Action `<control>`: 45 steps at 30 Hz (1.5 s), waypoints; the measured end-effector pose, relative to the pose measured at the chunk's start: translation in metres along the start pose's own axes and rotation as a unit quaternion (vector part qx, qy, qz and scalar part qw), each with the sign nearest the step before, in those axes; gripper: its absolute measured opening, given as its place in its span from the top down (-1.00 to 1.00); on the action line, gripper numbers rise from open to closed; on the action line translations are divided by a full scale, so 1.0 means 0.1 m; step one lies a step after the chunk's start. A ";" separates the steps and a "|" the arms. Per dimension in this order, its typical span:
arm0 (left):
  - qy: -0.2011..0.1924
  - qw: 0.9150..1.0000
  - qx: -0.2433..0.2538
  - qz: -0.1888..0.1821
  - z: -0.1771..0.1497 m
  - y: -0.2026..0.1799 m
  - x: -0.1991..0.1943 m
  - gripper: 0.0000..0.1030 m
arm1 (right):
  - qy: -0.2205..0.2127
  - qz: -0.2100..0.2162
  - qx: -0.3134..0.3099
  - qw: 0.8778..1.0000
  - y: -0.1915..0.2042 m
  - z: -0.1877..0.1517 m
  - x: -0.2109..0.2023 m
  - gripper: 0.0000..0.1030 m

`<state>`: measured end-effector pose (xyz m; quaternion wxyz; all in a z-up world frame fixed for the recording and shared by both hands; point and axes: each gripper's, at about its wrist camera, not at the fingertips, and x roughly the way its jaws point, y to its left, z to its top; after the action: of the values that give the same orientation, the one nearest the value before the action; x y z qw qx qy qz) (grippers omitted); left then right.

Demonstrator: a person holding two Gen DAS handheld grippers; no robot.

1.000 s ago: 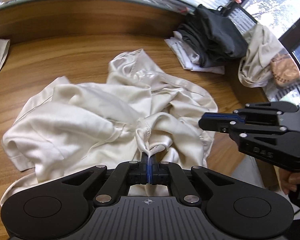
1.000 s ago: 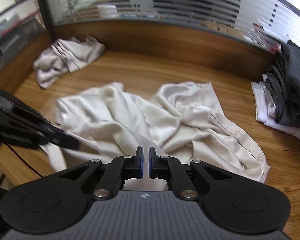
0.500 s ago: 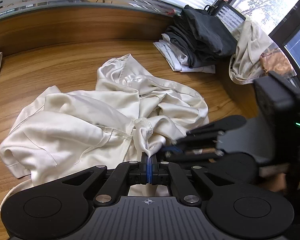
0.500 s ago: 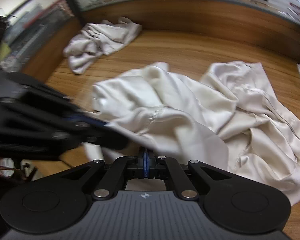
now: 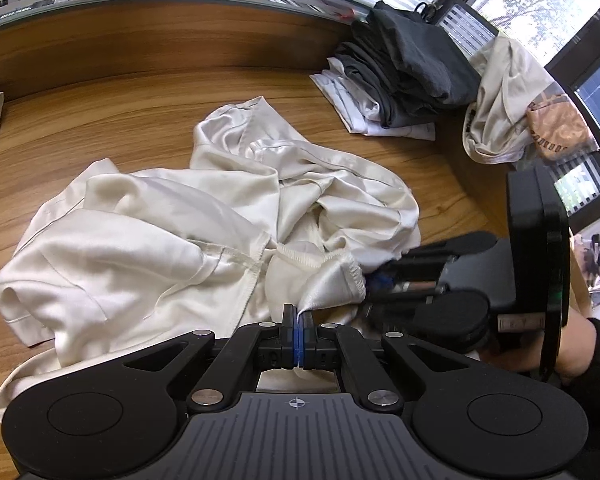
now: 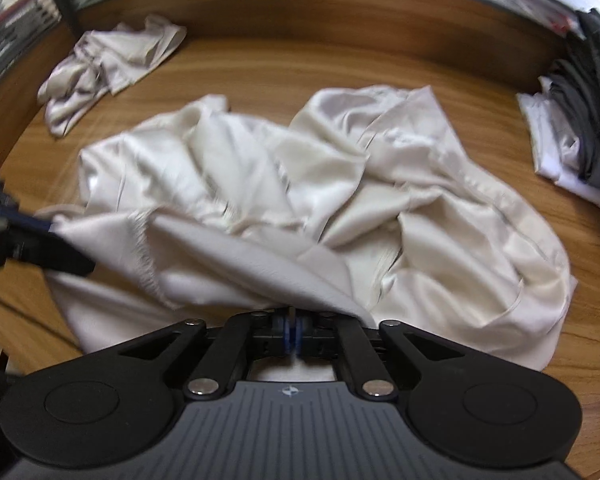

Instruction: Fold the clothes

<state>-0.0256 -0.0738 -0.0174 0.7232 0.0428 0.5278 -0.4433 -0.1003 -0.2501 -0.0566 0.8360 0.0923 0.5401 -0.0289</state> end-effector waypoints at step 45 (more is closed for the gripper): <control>0.124 0.982 0.089 0.113 -0.52 0.45 0.81 -0.26 | 0.048 -0.011 -0.058 0.997 0.00 -0.24 0.57 0.78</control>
<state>-0.0285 -0.0672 -0.1234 0.6907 0.2208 0.5639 -0.3952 -0.0981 -0.2422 -0.1183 0.8125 0.0390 0.5817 -0.0023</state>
